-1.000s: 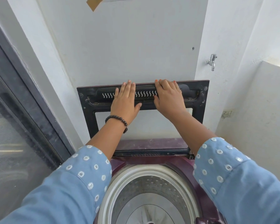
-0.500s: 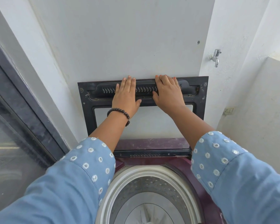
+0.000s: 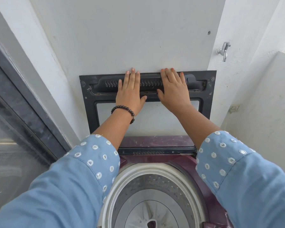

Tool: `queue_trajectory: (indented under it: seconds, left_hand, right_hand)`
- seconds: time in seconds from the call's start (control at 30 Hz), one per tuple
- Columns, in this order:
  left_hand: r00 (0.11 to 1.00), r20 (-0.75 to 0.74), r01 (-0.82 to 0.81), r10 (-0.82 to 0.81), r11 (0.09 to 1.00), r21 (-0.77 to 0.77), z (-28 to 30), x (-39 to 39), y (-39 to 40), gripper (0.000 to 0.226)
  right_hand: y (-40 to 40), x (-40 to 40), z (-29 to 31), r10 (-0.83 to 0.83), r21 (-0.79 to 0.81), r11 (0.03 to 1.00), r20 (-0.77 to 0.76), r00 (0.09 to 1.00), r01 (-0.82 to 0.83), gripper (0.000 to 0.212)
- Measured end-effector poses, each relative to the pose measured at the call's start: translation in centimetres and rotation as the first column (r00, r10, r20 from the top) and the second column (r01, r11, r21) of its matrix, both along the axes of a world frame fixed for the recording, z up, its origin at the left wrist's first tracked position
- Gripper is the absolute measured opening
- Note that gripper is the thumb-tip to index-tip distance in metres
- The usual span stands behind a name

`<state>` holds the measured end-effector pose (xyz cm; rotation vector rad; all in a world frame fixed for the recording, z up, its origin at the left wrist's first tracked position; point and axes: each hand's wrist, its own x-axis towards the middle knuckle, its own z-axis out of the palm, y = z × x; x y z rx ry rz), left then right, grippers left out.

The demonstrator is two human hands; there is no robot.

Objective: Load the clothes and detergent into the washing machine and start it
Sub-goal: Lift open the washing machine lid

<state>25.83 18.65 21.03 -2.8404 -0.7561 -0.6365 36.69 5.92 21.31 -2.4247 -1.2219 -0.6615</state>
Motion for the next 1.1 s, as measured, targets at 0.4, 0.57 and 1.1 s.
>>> queue_trajectory:
  seconds: [0.4, 0.57, 1.1]
  left_hand:
    - [0.983, -0.174, -0.066, 0.049, 0.993, -0.094, -9.1, -5.1, -4.0, 0.079]
    - [0.984, -0.176, -0.040, 0.021, 0.993, -0.107, -10.5, -7.0, -5.7, 0.079]
    - [0.959, -0.277, -0.132, 0.065, 0.964, -0.230, -19.2, -16.0, -12.9, 0.079]
  right_hand:
    - [-3.7, -4.2, -5.9, -0.048, -0.201, 0.979, -0.088, 0.995, 0.030, 0.075]
    - [-4.9, -6.7, -10.1, -0.065, -0.265, 0.963, -0.086, 0.994, 0.040, 0.076]
    - [-11.8, -15.8, -22.1, -0.045, -0.343, 0.939, -0.166, 0.985, -0.015, 0.075]
